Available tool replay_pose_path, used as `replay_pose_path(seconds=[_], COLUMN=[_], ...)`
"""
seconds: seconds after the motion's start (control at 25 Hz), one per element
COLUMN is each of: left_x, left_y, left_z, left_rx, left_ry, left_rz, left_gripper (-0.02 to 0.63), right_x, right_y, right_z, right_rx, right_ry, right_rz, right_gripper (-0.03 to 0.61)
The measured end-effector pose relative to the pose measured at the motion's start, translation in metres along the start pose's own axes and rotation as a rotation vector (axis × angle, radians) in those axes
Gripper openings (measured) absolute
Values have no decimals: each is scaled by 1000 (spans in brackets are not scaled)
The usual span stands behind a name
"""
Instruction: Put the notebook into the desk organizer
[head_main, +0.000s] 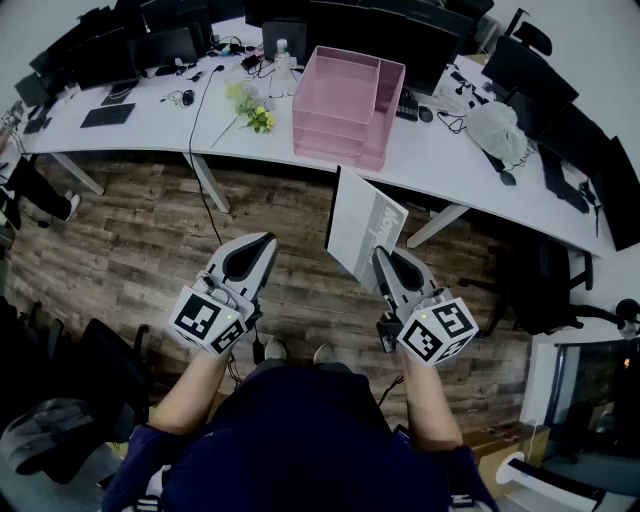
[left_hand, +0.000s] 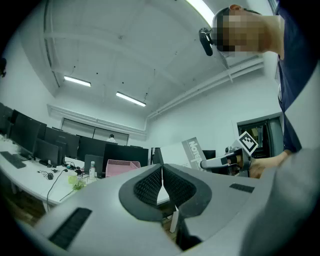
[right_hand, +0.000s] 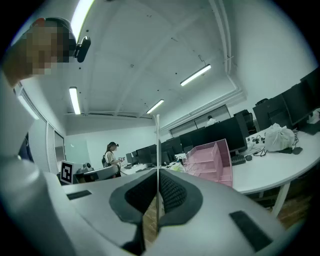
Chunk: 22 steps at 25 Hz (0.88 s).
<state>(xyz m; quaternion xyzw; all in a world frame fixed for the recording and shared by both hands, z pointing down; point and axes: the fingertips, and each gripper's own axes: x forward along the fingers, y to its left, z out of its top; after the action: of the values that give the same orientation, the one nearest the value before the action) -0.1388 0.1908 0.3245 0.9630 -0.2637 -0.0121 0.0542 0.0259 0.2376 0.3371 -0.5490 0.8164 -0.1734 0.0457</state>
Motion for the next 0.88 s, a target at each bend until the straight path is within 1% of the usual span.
replay_pose_path(seconds=[0.36,0.88], left_x=[4,7], left_y=[-3,-8], left_z=[3,-1], left_rx=[7,0], left_ry=[-1,3], left_rz=[0,11], left_gripper=[34,34], right_x=[1,-6], right_y=[-1,-8], right_z=[5,4], right_rx=[-25,-11], right_ry=[-5,-6], right_rz=[-2,4], right_gripper=[9,9])
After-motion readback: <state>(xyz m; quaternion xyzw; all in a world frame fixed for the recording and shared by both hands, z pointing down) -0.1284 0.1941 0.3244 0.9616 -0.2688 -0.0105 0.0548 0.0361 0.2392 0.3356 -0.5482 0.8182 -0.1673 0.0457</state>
